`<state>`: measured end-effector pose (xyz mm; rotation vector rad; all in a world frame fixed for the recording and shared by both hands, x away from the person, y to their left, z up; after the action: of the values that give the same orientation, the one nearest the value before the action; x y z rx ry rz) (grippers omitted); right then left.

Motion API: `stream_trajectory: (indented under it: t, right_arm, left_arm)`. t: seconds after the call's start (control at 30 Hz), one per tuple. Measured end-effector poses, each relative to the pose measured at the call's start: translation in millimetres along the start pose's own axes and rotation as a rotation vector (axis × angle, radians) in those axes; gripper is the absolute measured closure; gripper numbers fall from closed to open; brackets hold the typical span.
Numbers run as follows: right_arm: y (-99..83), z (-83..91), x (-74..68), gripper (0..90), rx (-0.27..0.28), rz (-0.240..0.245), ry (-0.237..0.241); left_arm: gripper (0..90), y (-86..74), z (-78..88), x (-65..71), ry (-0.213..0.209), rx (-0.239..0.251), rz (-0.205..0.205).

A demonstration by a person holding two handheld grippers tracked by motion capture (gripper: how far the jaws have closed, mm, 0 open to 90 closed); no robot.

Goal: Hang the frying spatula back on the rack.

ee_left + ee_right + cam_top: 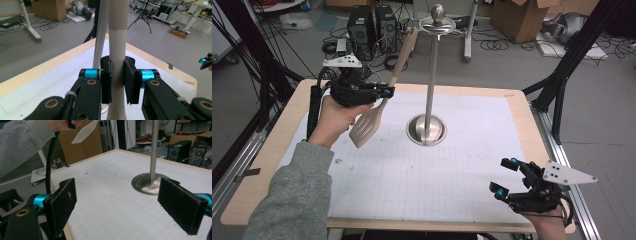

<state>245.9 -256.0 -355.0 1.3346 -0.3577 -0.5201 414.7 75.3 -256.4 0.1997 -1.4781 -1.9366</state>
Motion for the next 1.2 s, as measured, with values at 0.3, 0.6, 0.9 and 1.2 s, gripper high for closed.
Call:
stream_trajectory:
  t: [0.3,0.6,0.9,1.2]
  right_arm:
    - [0.4,0.3,-0.7,14.6,0.001,-0.003,-0.001]
    - [0.9,0.5,-1.2,14.6,0.005,-0.007,0.001]
    - [2.7,3.9,-0.2,14.6,0.017,-0.007,-0.002]
    - [3.1,5.4,-0.8,14.6,0.020,-0.006,-0.002]
  left_arm:
    - [77.7,-3.1,-9.8,1.0,0.019,-0.015,-0.008]
    - [77.7,-4.3,-21.7,-1.3,0.045,-0.019,-0.016]
    - [77.7,-4.8,-38.6,-0.8,0.074,-0.025,-0.024]
    - [77.7,-4.0,-46.6,-3.6,0.097,-0.020,-0.049]
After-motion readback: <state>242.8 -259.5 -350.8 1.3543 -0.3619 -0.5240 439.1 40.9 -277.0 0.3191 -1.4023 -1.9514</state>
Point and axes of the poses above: each handheld gripper's, and its own axes: z roughly backward along the jaws, y roughly out of its top, x roughly to its right, the point moved 8 cm from there along -z, roughly forward along the jaws, and after that the axes turned 7 degrees about z, right-handed, at the moved point
